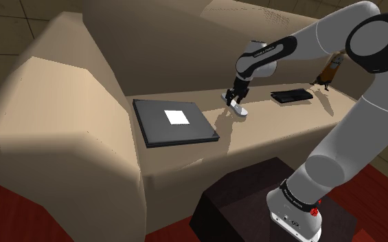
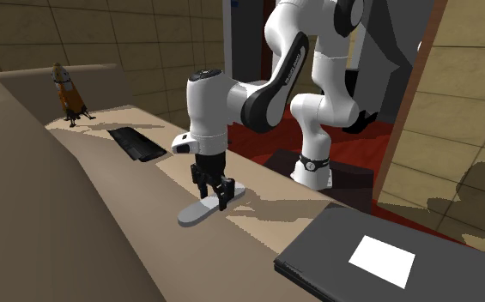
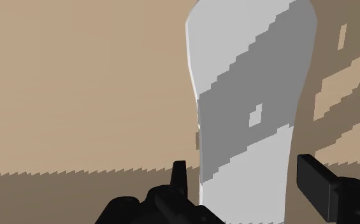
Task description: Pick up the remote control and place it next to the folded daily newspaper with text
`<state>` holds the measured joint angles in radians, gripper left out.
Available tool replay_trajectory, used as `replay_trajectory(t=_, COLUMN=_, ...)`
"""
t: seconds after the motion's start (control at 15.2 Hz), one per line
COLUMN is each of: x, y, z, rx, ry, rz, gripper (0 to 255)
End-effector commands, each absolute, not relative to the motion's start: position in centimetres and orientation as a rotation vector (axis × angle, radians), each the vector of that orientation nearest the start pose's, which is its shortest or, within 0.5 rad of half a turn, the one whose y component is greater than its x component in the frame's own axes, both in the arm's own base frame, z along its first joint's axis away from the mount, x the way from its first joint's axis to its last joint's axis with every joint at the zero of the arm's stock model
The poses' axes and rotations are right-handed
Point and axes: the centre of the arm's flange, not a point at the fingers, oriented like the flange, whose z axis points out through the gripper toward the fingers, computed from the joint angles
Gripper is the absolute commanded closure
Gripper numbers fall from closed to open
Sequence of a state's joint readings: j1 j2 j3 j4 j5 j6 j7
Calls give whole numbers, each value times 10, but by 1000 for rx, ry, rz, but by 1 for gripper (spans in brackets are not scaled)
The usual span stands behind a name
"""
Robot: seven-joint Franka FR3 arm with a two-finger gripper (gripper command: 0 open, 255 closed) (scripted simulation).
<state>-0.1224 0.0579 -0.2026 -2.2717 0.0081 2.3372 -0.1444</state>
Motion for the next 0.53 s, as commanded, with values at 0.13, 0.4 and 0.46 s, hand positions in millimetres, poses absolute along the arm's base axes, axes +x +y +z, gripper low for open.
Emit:
replay_trajectory(t=0.13, x=498, y=-167, z=344, rx=-3136, ry=292, rz=-12, gripper=255)
replay_trajectory(t=0.4, x=498, y=-167, z=365, rx=-3136, ry=292, rz=-12, gripper=255)
replay_trajectory(t=0.46, x=498, y=-167, z=371, rx=-3136, ry=292, rz=-12, gripper=255)
